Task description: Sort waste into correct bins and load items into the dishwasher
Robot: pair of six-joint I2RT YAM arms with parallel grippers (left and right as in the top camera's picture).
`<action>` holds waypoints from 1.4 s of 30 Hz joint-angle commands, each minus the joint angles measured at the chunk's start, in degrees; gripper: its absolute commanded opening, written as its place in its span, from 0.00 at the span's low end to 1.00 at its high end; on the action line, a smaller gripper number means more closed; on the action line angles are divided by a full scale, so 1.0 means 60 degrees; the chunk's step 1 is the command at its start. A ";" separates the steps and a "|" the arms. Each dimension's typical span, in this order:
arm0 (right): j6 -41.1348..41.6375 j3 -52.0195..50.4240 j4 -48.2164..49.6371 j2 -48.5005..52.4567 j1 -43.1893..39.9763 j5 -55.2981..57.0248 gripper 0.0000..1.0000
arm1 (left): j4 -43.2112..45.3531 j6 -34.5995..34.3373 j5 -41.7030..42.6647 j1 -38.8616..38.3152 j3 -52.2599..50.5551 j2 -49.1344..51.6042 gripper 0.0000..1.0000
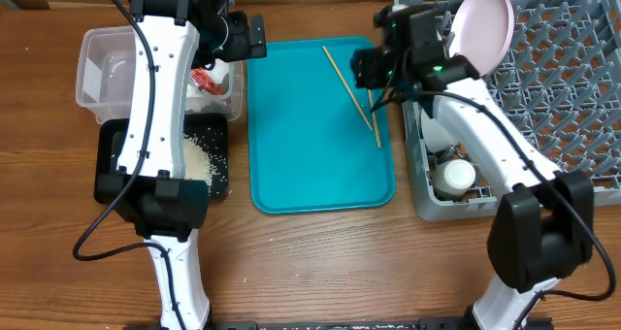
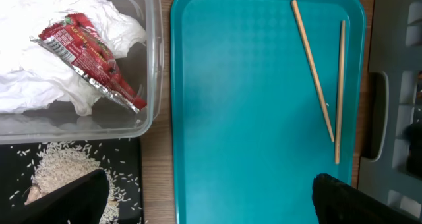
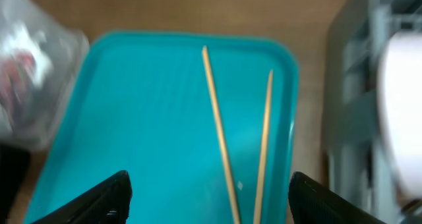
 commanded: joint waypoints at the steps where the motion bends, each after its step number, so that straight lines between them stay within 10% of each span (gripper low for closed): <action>1: -0.0805 0.0579 -0.0568 0.0051 0.0525 0.0882 0.79 | 0.0011 0.0000 -0.0062 -0.0066 0.0178 -0.0069 1.00; 18: -0.1530 0.1504 -0.2565 0.2477 0.0874 0.0969 0.63 | 0.0011 0.0000 -0.0062 -0.0066 0.0178 -0.0069 1.00; 26: -0.1814 0.0900 -0.1453 0.2601 0.0827 0.1013 0.33 | 0.0011 0.0000 -0.0062 -0.0066 0.0178 -0.0069 1.00; 42: -0.1770 -0.0051 -0.1031 0.2688 0.0703 0.1319 0.25 | 0.0011 0.0000 -0.0066 -0.0066 0.0178 -0.0069 1.00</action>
